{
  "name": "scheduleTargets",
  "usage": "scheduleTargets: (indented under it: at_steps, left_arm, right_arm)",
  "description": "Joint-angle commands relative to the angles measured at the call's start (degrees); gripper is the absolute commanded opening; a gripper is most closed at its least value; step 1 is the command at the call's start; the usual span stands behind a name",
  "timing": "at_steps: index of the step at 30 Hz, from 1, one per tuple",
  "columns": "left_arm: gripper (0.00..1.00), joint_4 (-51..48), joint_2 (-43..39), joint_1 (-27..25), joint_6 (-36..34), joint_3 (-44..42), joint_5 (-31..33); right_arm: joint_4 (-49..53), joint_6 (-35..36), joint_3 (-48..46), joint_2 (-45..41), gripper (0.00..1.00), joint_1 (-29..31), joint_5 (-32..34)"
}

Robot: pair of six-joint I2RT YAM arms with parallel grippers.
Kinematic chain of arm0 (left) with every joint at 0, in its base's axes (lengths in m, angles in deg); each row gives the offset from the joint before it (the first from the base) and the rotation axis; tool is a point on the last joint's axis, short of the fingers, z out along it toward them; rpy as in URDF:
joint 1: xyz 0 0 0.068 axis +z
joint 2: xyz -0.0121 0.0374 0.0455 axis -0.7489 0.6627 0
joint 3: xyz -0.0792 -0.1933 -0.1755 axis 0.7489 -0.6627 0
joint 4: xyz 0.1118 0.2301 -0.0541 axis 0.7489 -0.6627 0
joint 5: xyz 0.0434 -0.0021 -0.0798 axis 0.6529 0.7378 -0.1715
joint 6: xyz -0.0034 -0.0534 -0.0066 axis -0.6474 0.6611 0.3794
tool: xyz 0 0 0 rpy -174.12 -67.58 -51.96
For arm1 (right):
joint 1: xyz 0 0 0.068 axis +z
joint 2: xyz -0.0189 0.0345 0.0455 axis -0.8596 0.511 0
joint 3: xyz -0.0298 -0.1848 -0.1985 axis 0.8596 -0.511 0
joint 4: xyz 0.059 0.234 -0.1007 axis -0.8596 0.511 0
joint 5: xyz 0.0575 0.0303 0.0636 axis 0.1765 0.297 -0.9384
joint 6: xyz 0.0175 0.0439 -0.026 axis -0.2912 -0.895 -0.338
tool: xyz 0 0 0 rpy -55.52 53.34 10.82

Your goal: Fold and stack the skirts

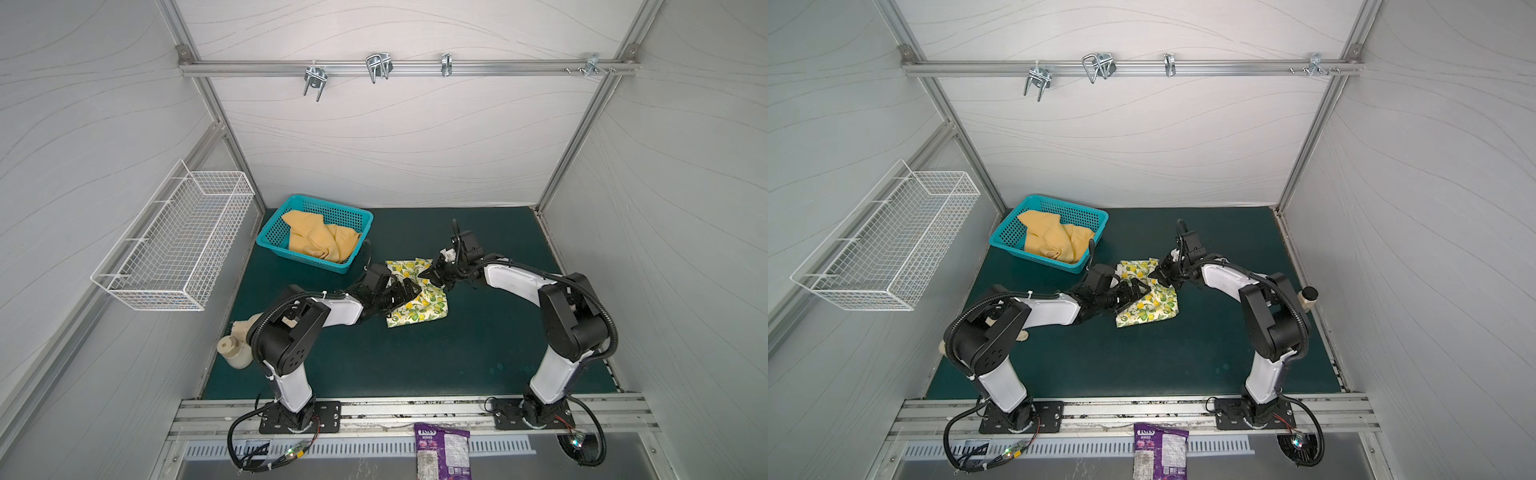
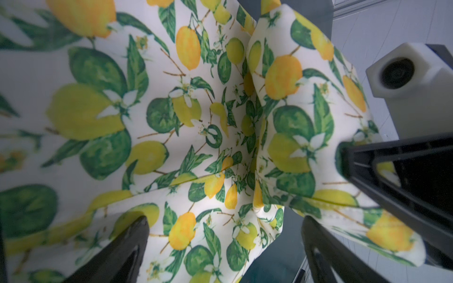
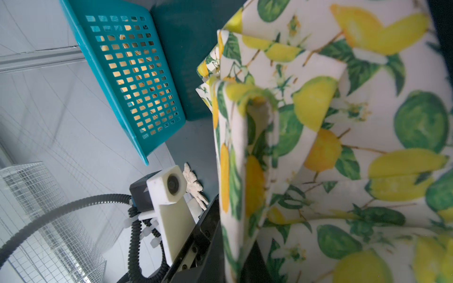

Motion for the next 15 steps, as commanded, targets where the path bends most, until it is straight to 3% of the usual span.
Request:
scheduleTargets:
  at_steps: [1,15]
  left_arm:
    - [0.97,-1.65,1.05,-0.49,0.4,-0.79,-0.25]
    - [0.97,-1.4,-1.34,-0.45,-0.44,-2.2,0.63]
  right_arm:
    - [-4.42,-4.06,-0.45,1.6,0.06,0.88,-2.64]
    - [-11.93,-8.87,-3.55,6.88,0.19,2.7,-4.06]
